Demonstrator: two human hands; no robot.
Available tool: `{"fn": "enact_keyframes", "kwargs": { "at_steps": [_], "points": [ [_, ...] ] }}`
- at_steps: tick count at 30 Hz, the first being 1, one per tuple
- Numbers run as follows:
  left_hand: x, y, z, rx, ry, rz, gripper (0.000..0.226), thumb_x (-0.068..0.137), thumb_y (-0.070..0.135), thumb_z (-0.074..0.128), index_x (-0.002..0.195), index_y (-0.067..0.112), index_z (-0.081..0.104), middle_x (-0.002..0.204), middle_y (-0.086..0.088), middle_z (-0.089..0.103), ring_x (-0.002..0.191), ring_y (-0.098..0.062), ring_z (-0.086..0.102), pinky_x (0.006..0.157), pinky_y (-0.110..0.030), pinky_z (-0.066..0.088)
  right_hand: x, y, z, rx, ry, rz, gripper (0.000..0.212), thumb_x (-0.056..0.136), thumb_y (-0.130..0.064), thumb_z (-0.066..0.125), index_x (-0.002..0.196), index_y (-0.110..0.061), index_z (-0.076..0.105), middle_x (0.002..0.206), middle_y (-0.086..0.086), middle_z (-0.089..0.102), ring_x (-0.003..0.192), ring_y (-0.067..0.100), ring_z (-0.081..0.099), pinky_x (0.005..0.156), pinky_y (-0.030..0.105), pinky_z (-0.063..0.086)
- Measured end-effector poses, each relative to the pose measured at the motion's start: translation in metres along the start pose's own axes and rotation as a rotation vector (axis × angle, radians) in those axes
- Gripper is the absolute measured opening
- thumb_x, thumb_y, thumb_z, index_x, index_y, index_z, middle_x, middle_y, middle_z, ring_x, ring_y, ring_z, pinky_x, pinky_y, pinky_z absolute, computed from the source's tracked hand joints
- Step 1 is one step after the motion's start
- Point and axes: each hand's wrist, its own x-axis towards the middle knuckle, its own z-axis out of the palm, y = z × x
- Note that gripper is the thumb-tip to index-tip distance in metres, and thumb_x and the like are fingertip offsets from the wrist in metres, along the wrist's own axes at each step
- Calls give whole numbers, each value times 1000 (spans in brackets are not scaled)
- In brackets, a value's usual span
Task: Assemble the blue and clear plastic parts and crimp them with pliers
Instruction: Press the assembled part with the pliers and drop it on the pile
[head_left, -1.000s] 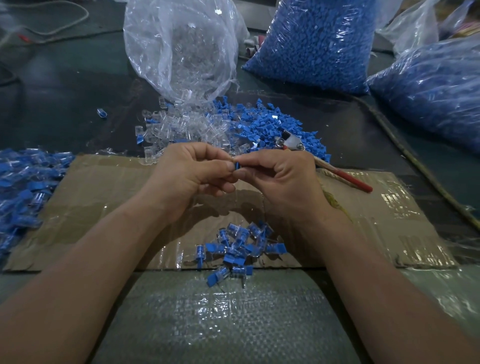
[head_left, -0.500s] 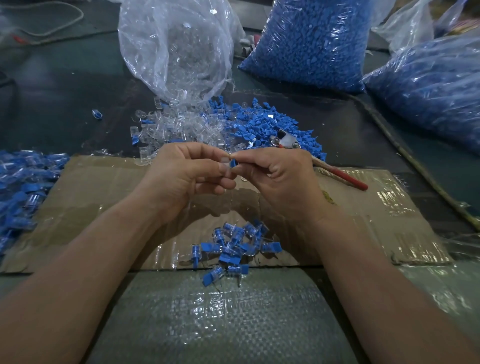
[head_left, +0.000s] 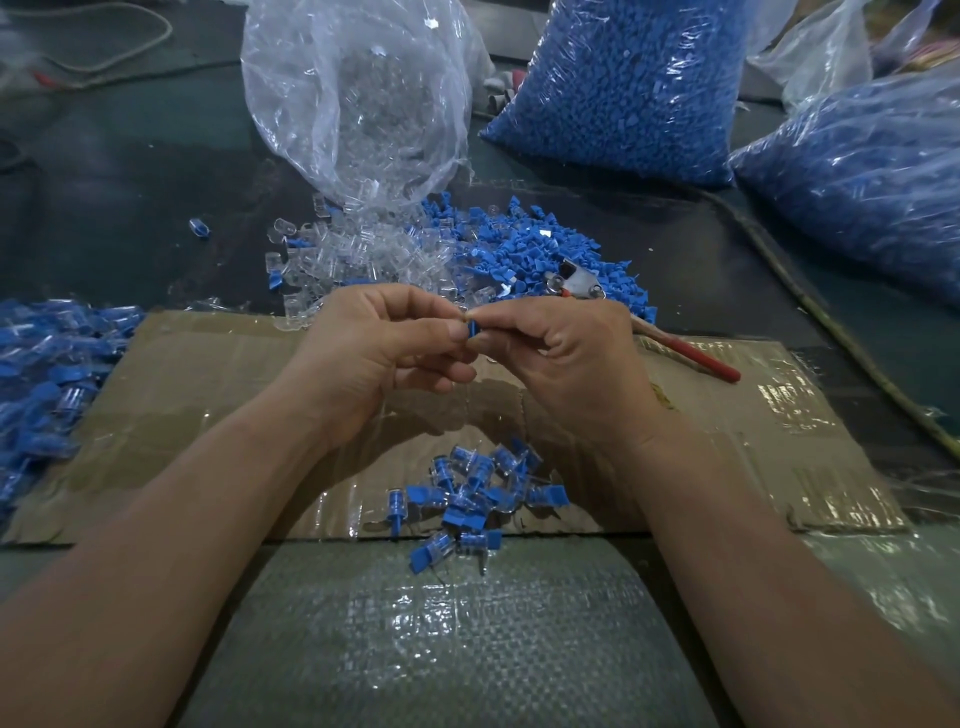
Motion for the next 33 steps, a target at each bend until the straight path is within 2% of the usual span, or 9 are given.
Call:
{"fn": "enact_keyframes", "kwargs": {
  "at_steps": [5,9,12,15,19,22,26,29,33],
  "points": [
    [0,0,0,26,21,-15,15,54,9,67,68,6,62,59,-11,67,47,-17,64,42,-19,49,-1,-2,1,-47,-36,-10,23,77,-7,67,99,-1,70,89,9,72,80,13,66,79,23,51],
    [0,0,1,17,29,-24,9,53,9,67,62,9,65,58,-12,66,47,-17,63,43,-19,50,1,-6,-3,-76,-82,31,23,78,-14,68,98,-3,71,88,7,72,78,16,67,73,29,54],
    [0,0,-1,0,44,-21,9,54,9,68,62,8,65,59,-12,66,48,-16,63,44,-19,50,3,-3,-11,-141,-91,229,26,78,-29,69,95,-9,71,85,3,70,77,16,64,73,38,54],
    [0,-1,-2,2,54,-9,9,55,9,67,64,7,66,60,-12,67,50,-16,63,45,-19,51,6,13,-25,-286,-55,412,28,78,-33,69,97,-13,69,90,1,66,81,13,59,78,32,49],
    [1,-1,-3,-11,40,-5,7,58,9,67,55,15,71,61,-11,67,52,-17,64,48,-19,53,4,35,-47,-430,-76,652,50,73,-47,70,112,-18,61,111,2,59,102,17,53,84,29,40],
    [2,-2,-4,-3,48,6,5,57,10,68,56,14,70,61,-11,67,51,-16,64,46,-19,52,-1,47,-60,-465,-239,809,69,65,-60,68,120,-21,53,121,0,52,100,13,46,80,29,35],
    [3,-4,-4,-9,56,8,3,56,10,68,57,13,69,62,-12,68,52,-17,65,46,-19,51,-4,55,-63,-518,-400,867,83,56,-69,66,123,-21,49,121,0,51,93,12,40,78,27,32],
    [4,-4,-4,-11,52,8,3,56,10,68,59,12,68,62,-12,68,52,-18,65,46,-19,51,-2,54,-59,-541,-481,892,104,43,-75,65,129,-20,42,128,3,47,107,19,44,84,33,37],
    [3,-5,-5,-32,45,12,12,59,10,67,69,7,64,64,-12,68,57,-18,66,48,-19,52,-2,57,-56,-545,-446,902,94,54,-66,71,129,-18,44,128,5,47,111,21,43,83,32,35]
  ]
}}
